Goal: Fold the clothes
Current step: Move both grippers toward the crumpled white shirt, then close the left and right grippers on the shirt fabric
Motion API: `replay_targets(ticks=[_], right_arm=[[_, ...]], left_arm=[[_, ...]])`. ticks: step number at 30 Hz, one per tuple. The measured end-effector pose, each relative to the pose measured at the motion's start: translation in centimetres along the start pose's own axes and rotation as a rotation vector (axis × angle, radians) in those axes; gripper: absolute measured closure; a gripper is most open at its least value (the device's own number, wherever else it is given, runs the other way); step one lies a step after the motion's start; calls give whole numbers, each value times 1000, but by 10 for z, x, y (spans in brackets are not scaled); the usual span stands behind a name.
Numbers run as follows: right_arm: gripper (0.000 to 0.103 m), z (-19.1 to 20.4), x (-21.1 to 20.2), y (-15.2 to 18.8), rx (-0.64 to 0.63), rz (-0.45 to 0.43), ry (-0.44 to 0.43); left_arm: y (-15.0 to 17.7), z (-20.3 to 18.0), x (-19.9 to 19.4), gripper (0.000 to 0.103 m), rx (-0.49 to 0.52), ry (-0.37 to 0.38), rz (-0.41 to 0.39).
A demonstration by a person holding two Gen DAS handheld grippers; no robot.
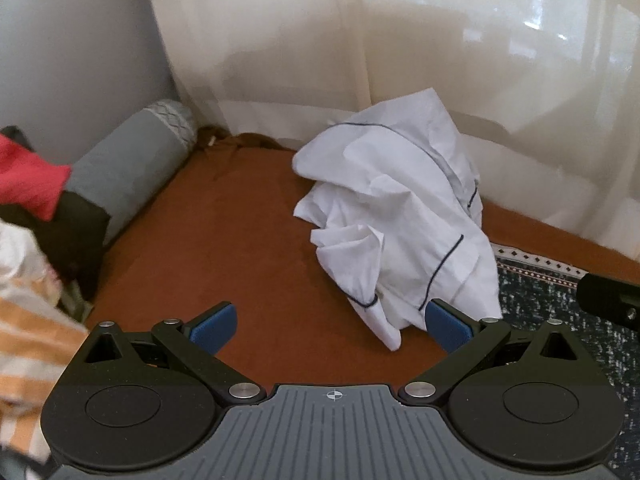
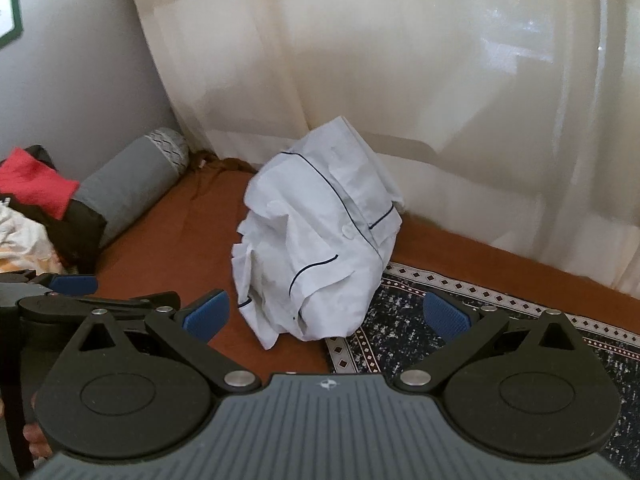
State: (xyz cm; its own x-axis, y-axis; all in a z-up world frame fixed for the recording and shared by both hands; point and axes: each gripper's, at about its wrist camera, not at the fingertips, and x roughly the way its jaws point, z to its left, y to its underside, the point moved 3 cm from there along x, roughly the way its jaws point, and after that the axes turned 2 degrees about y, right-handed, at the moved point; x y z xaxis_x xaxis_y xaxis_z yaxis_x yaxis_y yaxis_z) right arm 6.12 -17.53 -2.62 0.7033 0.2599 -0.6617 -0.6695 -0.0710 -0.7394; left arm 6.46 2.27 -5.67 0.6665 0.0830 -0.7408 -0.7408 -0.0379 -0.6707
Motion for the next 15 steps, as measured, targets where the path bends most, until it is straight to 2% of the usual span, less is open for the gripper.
replay_targets(ticks=[9,15], right_arm=[[0,26,63,-16,8,64,101],[0,39,89,-23,-1,99,142]], left_arm=[[-14,25,75,0,48,71,60],[-17,33,104,0,70,108,95]])
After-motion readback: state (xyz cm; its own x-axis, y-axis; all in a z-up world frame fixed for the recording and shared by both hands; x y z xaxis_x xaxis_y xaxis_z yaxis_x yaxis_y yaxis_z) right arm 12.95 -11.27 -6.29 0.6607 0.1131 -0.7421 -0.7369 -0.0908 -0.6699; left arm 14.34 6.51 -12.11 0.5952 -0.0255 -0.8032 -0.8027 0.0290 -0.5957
